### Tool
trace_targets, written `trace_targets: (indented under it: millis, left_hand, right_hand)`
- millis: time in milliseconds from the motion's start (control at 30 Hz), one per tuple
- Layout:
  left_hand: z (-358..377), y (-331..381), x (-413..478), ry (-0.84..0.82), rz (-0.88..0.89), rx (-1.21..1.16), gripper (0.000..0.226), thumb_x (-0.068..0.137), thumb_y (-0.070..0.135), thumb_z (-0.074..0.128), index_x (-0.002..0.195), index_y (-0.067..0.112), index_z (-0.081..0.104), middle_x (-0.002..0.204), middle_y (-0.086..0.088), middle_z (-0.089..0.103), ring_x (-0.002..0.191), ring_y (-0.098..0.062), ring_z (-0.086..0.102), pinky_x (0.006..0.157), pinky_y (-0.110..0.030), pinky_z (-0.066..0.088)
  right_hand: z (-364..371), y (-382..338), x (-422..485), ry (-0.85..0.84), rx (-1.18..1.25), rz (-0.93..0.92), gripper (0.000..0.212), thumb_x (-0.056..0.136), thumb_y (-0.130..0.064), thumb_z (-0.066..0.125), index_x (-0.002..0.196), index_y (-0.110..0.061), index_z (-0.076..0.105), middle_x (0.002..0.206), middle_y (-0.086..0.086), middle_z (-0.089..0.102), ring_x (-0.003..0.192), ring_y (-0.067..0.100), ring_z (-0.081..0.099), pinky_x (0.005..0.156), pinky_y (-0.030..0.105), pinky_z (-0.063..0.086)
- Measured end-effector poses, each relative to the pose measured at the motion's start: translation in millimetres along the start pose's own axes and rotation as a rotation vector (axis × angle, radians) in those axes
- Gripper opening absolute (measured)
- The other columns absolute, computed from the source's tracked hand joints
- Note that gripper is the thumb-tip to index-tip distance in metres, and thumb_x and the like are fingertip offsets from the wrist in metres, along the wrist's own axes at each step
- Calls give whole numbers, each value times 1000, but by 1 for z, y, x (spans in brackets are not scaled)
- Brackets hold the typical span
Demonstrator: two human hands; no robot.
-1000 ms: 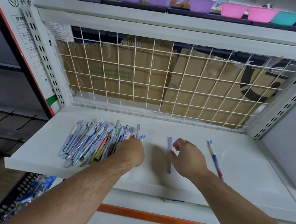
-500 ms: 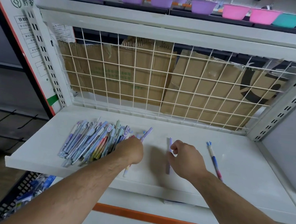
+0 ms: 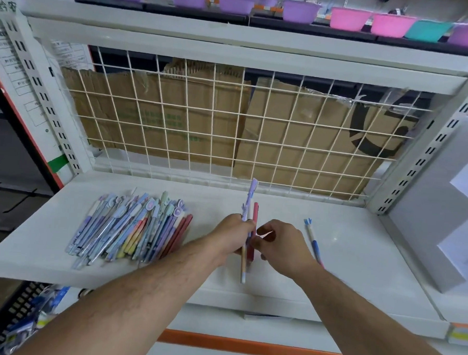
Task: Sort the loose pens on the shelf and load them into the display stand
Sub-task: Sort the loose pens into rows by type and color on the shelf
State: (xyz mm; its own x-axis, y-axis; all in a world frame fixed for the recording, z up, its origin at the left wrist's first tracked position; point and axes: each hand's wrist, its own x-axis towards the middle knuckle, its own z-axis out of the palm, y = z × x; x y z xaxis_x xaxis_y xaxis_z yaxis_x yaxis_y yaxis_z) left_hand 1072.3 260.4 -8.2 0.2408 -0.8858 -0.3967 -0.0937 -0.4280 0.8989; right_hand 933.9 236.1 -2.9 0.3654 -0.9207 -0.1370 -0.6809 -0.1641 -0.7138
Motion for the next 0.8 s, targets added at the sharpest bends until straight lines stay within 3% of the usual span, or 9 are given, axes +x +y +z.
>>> trace_targets:
  millis: [133,267,467,600,667,700,800]
  left_hand:
    - [33,11,-2,-47,16,4,17,96,17,48,85,8,56,72,-10,59,59,-27,61,60,-36,55]
    - [73,25,-6,-116,-1,-44,14,98,11,46,90,3,54,58,-10,60,46,-28,64,49,-33,55]
    - [130,35,4,-123,8,2,17,92,15,47,81,8,58,74,-14,61,66,-30,61,75,-48,58]
    - [161,40,13,-146,-19,-25,17,91,12,48,78,3,53,65,-16,54,56,-32,57,65,-51,57]
    - [176,43,18,-170,-35,-11,17,91,15,48,79,3,51,60,-14,53,50,-33,58,54,-44,51]
    - [183,44,19,-174,-41,-1,17,90,17,48,79,5,50,59,-12,54,47,-33,58,52,-42,49]
    - [201,48,23,-160,-46,-15,17,88,20,51,78,6,52,59,-11,56,48,-32,58,63,-53,57]
  right_hand:
    - [-19,20,-5,25,55,32,15,92,-27,70,100,-16,65,77,-2,72,55,4,66,46,14,42]
    - [-46,48,-10,79,66,72,8,91,-21,68,96,-14,67,73,0,73,59,11,70,53,19,50]
    - [-88,95,-17,118,66,115,3,90,-19,65,87,-19,65,64,-1,71,54,10,66,48,17,45]
    - [-118,132,-18,152,15,176,3,90,-20,65,90,-22,64,64,-3,71,57,11,66,48,20,44]
    - [-132,152,-17,164,-11,227,4,91,-20,63,94,-23,64,64,-1,72,49,8,63,43,19,41]
    - [-139,161,-17,176,-34,252,6,90,-21,62,95,-24,65,66,-1,72,49,8,63,43,19,41]
    - [-158,184,-13,225,-163,284,12,86,-22,61,95,-24,68,81,-2,72,68,18,69,59,28,54]
